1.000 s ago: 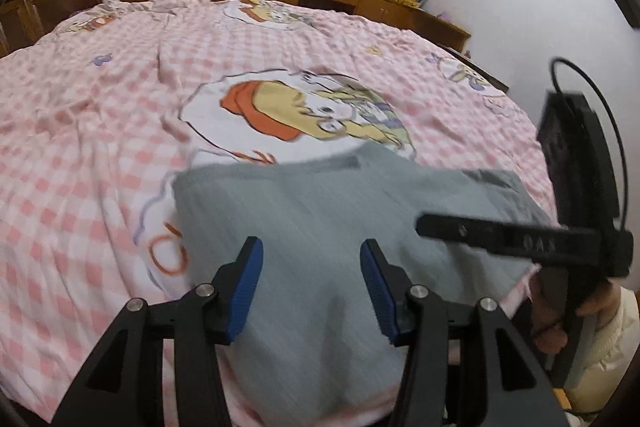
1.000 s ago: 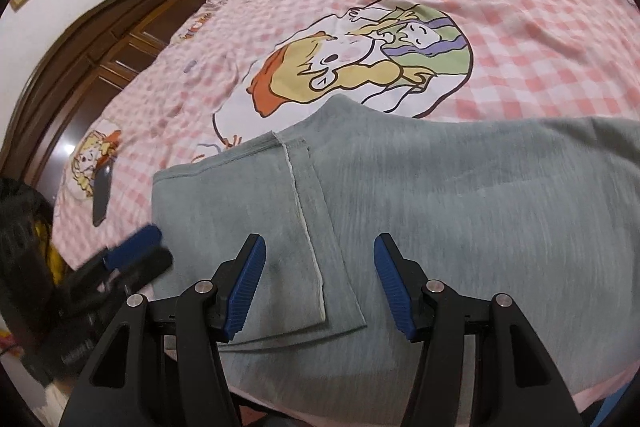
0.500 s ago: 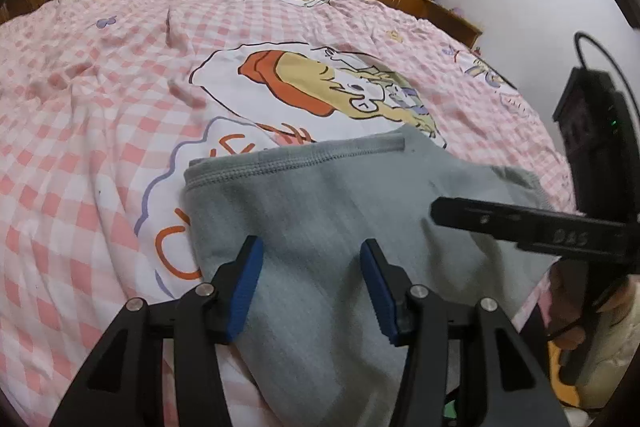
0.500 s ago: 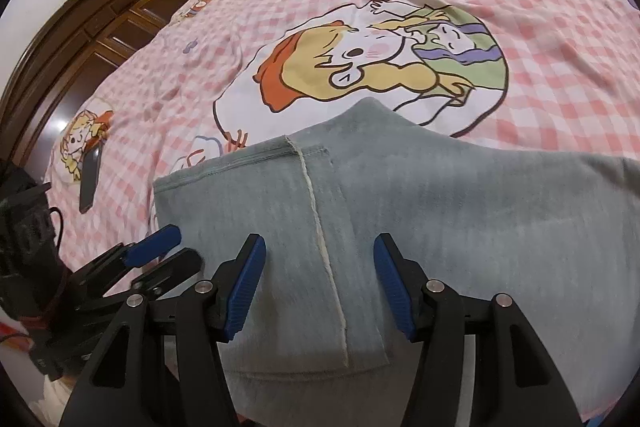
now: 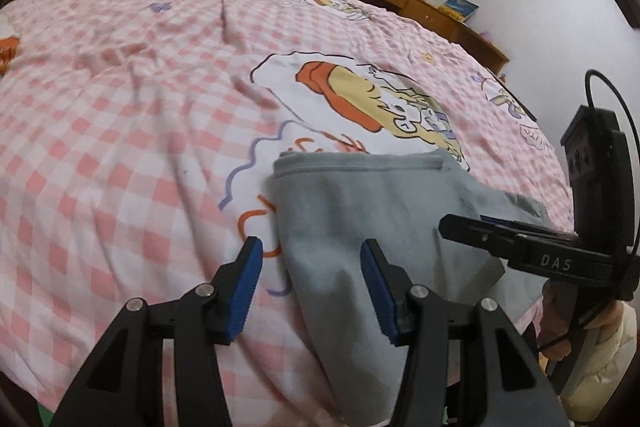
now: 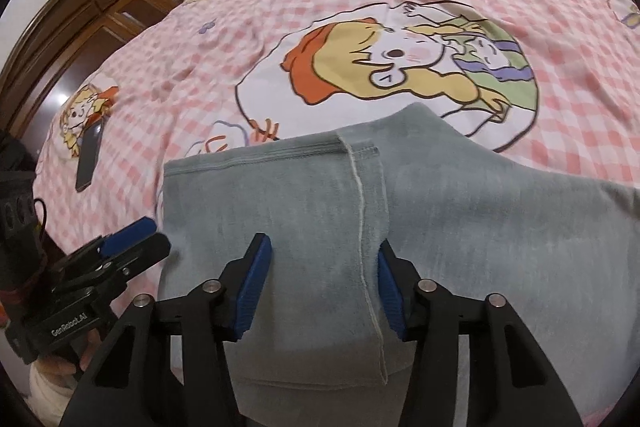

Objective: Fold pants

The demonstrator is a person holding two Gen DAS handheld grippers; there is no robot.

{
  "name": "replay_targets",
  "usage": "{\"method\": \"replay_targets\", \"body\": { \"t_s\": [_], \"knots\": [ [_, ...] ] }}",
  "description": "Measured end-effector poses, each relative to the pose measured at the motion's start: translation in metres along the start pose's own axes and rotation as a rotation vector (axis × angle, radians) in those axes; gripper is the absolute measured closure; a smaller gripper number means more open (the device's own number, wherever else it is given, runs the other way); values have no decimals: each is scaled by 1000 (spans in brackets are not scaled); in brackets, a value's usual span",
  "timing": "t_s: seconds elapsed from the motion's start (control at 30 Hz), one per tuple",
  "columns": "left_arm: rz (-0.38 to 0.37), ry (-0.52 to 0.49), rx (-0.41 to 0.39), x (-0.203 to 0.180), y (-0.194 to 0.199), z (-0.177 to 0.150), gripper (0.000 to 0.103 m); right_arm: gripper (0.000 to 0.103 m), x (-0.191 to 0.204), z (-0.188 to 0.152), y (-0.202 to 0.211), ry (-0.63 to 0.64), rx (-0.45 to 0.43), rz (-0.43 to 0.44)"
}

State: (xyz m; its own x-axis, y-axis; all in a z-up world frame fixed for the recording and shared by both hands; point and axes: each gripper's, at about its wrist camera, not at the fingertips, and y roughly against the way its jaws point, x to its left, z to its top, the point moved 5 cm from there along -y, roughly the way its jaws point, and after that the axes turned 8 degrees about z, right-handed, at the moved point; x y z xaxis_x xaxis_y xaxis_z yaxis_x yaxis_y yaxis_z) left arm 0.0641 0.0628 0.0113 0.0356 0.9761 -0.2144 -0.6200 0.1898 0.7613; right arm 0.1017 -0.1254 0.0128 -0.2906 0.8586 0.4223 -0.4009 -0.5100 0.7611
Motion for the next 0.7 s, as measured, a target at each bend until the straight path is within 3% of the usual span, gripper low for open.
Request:
{"method": "replay_targets", "body": {
  "t_s": [0.27, 0.47, 0.53, 0.57, 0.6, 0.7],
  "knots": [
    [9, -13, -8, -4, 4, -5, 50, 53, -13, -1, 17, -37, -33, -32],
    [17, -14, 19, -5, 1, -9, 50, 53, -16, -6, -1, -46, -15, -41],
    [25, -13, 21, -4, 2, -10, 50, 63, -12, -7, -3, -24, -42, -45],
    [26, -9, 22, -3, 2, -10, 50, 85, -7, -7, -3, 5, -58, -52],
    [30, -2, 25, -3, 3, -11, 50, 93, -3, -7, -2, 20, -66, -65],
    [28, 5, 30, -2, 6, -11, 50, 96, 10, -7, 8, 51, -96, -68]
  ]
}}
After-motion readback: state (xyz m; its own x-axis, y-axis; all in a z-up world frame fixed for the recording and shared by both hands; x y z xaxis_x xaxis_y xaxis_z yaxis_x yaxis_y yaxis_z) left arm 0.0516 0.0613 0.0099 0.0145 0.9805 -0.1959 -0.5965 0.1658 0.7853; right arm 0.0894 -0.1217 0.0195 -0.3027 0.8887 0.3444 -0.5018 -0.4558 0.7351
